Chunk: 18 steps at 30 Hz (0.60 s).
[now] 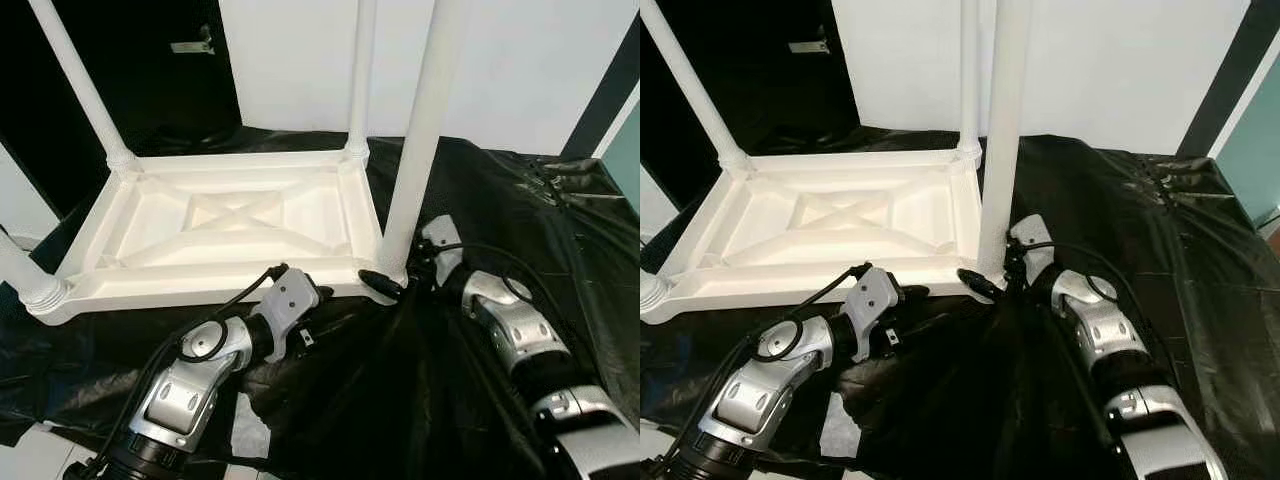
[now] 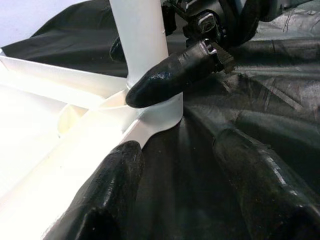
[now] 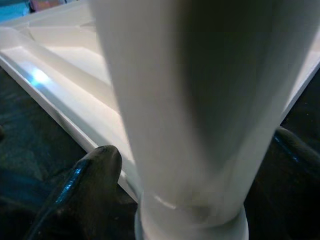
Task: Building children table
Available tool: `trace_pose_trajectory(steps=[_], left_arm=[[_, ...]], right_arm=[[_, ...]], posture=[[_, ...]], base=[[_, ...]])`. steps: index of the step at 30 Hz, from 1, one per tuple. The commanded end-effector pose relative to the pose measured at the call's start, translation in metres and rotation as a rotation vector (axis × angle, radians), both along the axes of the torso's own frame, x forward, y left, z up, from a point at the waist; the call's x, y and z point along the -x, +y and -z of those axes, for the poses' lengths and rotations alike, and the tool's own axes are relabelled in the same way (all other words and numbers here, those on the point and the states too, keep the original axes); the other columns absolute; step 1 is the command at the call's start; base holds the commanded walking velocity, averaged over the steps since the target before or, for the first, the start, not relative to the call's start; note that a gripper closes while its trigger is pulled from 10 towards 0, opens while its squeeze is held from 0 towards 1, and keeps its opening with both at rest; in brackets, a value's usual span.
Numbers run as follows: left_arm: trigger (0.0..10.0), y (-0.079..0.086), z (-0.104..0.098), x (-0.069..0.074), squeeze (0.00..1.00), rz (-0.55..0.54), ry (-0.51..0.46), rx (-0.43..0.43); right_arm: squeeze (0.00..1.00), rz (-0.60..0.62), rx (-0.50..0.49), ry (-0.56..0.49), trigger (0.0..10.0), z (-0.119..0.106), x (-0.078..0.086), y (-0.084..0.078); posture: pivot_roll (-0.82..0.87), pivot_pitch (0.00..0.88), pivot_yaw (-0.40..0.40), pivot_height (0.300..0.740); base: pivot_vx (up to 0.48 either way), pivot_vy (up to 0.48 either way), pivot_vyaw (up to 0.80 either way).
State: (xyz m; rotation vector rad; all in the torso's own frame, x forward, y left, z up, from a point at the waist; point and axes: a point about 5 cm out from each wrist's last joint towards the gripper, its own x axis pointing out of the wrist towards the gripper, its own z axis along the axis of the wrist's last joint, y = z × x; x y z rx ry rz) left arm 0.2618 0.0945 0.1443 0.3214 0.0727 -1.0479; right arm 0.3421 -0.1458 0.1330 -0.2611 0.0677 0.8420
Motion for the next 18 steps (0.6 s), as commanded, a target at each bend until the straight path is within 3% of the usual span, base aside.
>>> trace_pose_trajectory(steps=[1, 16, 17, 18], left_arm=[[10.0, 0.002, 0.001, -0.001, 0.0, -0.013, 0.0, -0.007], [10.0, 0.001, 0.005, 0.001, 0.0, -0.017, 0.008, -0.004], [10.0, 0.001, 0.005, 0.001, 0.0, -0.015, 0.008, -0.004], [10.0, 0.0, 0.005, 0.001, 0.0, -0.015, 0.008, -0.003]], right_arm=[[0.0, -0.021, 0.035, 0.005, 0.0, 0.002, -0.002, -0.002], [0.0, -0.031, 0.008, 0.055, 0.0, 0.013, -0.003, -0.009], [0.0, -0.014, -0.002, 0.056, 10.0, 0.013, -0.003, -0.009], [0.0, 0.009, -0.001, 0.047, 10.0, 0.015, -0.003, -0.009]], posture=[[0.04, 0.0, -0.015, 0.74], [0.04, 0.0, -0.029, 0.74], [0.04, 0.0, -0.03, 0.74], [0.04, 0.0, -0.034, 0.74]], base=[[0.0, 0.0, 0.0], [0.0, 0.0, 0.0], [0.0, 0.0, 0.0], [0.0, 0.0, 0.0]])
